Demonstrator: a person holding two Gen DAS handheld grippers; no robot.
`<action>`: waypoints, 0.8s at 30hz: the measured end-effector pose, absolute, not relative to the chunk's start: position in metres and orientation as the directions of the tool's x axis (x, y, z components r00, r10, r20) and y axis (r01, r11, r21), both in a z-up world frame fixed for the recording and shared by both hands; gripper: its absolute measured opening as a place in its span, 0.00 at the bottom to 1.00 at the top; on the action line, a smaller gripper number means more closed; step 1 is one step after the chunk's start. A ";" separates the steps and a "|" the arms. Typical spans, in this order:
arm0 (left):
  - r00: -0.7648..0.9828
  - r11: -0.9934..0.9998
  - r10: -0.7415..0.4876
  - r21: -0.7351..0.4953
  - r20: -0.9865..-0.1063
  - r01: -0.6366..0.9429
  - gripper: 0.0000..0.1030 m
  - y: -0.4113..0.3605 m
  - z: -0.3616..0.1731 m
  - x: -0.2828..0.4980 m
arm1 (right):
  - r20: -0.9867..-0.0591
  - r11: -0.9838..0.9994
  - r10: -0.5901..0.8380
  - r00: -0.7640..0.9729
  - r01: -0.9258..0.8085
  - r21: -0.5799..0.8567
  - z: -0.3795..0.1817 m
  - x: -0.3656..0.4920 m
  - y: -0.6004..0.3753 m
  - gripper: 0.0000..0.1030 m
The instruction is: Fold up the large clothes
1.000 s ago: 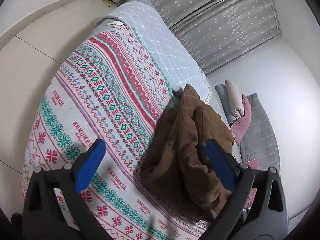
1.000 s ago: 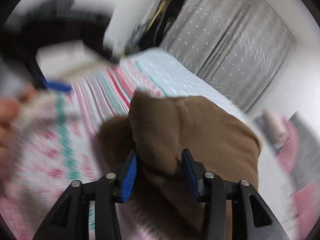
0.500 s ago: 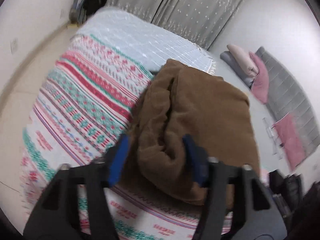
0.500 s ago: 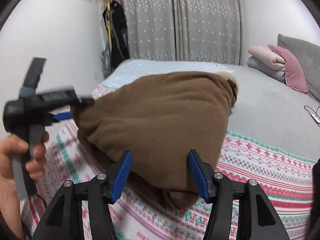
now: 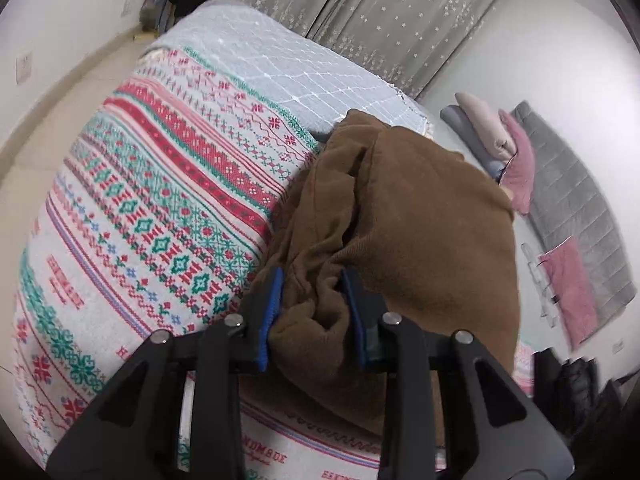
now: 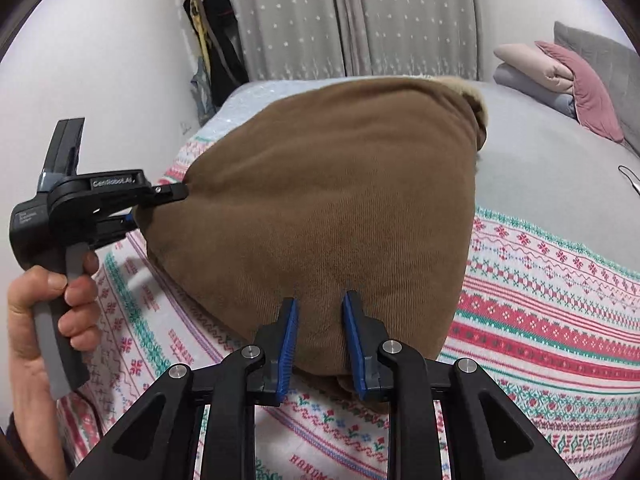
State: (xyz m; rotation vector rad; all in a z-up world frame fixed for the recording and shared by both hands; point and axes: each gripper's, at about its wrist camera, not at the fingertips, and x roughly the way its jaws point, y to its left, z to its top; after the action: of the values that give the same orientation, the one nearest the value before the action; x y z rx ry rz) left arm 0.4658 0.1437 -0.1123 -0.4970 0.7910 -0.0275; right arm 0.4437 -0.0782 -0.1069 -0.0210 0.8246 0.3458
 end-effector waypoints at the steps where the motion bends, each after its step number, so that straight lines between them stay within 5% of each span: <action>1: 0.710 0.894 -0.192 -0.419 -0.677 -0.157 0.32 0.141 -0.112 0.465 | -0.728 0.945 0.289 0.621 -0.307 0.114 -0.102 0.442 -0.076 0.24; 6: 0.708 0.897 -0.197 -0.416 -0.678 -0.148 0.32 0.142 -0.114 0.466 | -0.721 0.909 0.401 0.565 -0.340 0.239 -0.075 0.462 -0.100 0.21; 12: 0.711 0.908 -0.185 -0.395 -0.678 -0.141 0.32 0.138 -0.113 0.466 | -0.700 0.926 0.377 0.607 -0.233 0.296 -0.052 0.549 -0.136 0.21; 24: 0.710 0.914 -0.181 -0.383 -0.681 -0.134 0.32 0.137 -0.114 0.466 | -0.839 0.974 0.228 0.494 -0.132 0.186 -0.102 0.714 -0.106 0.19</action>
State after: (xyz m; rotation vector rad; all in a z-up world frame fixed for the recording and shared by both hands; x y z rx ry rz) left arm 0.4660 0.1366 -0.1137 -0.4278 0.7872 -0.0269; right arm 0.7137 -0.1062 -0.1019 0.1019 1.0313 0.2185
